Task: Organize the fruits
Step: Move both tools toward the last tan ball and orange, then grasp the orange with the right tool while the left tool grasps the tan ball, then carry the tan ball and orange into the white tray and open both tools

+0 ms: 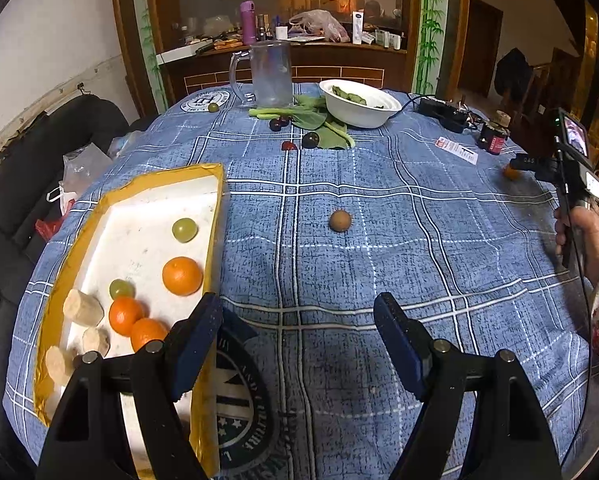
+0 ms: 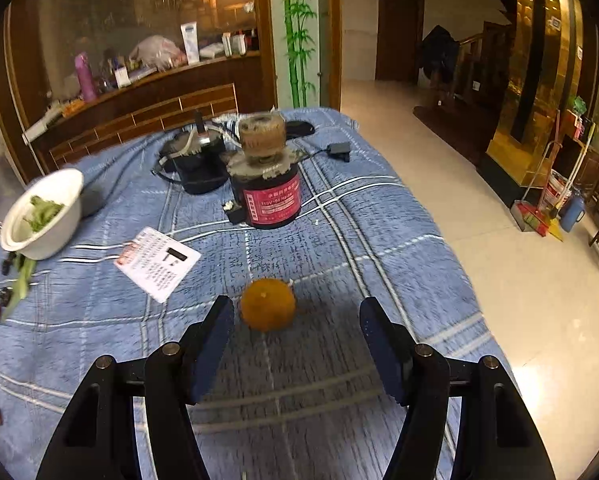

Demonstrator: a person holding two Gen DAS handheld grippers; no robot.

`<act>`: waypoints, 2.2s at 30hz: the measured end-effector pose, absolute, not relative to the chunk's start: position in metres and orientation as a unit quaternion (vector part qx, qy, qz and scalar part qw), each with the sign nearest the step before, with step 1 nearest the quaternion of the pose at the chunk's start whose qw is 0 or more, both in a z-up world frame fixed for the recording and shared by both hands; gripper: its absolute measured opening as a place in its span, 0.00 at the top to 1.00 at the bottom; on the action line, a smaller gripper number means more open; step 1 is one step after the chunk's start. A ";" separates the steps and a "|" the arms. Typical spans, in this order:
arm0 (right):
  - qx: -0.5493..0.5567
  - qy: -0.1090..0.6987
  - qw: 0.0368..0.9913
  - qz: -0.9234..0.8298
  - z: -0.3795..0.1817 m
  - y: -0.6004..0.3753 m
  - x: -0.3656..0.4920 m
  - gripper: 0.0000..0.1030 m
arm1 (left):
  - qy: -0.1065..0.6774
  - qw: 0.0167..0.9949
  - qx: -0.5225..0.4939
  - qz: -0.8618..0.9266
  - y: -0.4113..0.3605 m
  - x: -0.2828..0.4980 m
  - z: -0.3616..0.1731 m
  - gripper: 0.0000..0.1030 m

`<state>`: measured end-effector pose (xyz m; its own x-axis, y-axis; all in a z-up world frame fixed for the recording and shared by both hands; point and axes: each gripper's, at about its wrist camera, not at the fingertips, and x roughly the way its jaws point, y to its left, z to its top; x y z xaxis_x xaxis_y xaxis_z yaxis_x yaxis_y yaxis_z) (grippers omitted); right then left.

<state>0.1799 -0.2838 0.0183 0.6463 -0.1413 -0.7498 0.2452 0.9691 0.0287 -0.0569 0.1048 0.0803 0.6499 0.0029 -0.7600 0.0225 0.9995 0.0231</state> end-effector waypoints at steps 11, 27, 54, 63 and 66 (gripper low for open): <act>0.020 0.423 0.902 -0.090 0.005 -0.261 0.182 0.67 | 0.430 0.903 -0.016 -0.022 0.105 -0.023 0.073 0.25; 0.101 0.422 0.895 0.107 0.029 -0.168 0.034 0.66 | 0.492 0.869 0.011 -0.051 0.074 0.066 0.016 0.68; 0.108 0.416 0.898 0.096 0.000 -0.152 0.026 0.67 | 0.398 0.915 -0.027 -0.061 0.084 -0.038 0.081 0.81; 0.113 0.422 0.896 0.078 -0.003 -0.155 0.028 0.67 | 0.375 0.924 -0.053 -0.047 0.109 -0.072 0.102 0.81; 0.109 0.424 0.896 0.076 -0.002 -0.153 0.026 0.67 | 0.364 0.929 -0.058 -0.042 0.121 -0.086 0.110 0.81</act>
